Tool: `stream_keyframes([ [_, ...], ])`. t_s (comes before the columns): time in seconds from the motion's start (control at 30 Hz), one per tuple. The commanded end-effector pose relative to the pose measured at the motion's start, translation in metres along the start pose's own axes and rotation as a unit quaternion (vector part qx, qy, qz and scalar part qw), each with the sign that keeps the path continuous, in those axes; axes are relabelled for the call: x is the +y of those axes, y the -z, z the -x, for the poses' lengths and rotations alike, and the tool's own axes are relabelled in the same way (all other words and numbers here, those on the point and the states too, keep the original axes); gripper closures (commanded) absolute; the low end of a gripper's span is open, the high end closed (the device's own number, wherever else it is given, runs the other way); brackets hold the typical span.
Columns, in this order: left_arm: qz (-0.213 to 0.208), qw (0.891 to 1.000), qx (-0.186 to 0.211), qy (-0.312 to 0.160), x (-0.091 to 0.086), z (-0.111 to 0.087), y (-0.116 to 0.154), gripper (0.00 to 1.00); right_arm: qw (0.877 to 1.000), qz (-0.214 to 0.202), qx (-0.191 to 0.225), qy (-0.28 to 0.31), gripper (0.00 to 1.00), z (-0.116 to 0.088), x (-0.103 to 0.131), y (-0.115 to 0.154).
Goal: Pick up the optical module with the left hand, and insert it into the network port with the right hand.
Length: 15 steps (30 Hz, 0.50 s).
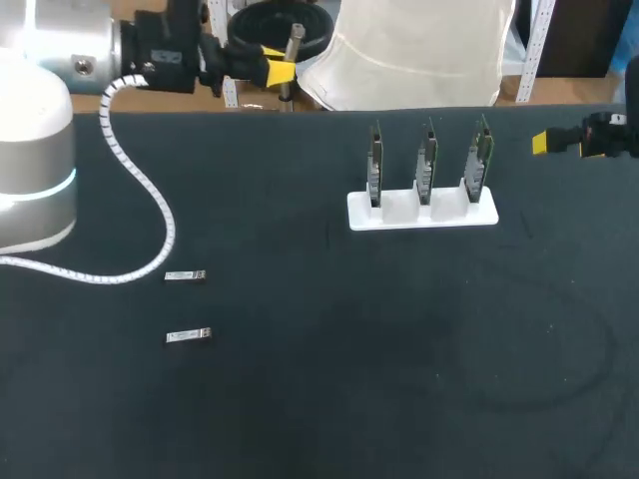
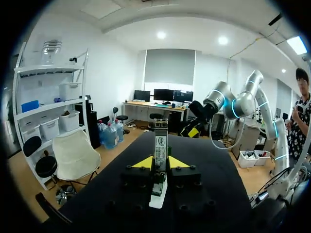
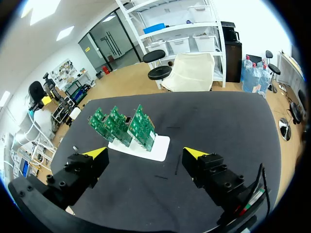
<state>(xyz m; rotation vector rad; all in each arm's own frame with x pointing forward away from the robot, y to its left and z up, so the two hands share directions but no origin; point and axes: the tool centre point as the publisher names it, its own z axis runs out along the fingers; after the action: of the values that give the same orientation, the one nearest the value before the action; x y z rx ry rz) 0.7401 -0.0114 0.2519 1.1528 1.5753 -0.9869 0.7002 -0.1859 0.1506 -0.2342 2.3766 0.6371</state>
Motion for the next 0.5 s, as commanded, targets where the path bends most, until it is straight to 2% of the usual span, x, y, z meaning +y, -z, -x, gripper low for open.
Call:
stream_keyframes([
  [0.03,-0.015,0.998,-0.053,0.002,-0.003,-0.001,-0.014,1.0,1.0,-0.002,-0.001,-0.001,0.0,0.0,0.001,0.0],
  [0.23,-0.044,0.997,-0.062,0.003,-0.018,0.002,-0.034,1.0,1.0,-0.002,-0.001,-0.001,0.0,0.0,0.001,0.0],
  [0.5,-0.067,0.995,-0.071,0.013,-0.023,0.005,-0.059,1.0,1.0,-0.002,-0.001,-0.001,0.0,0.0,0.001,0.0],
])
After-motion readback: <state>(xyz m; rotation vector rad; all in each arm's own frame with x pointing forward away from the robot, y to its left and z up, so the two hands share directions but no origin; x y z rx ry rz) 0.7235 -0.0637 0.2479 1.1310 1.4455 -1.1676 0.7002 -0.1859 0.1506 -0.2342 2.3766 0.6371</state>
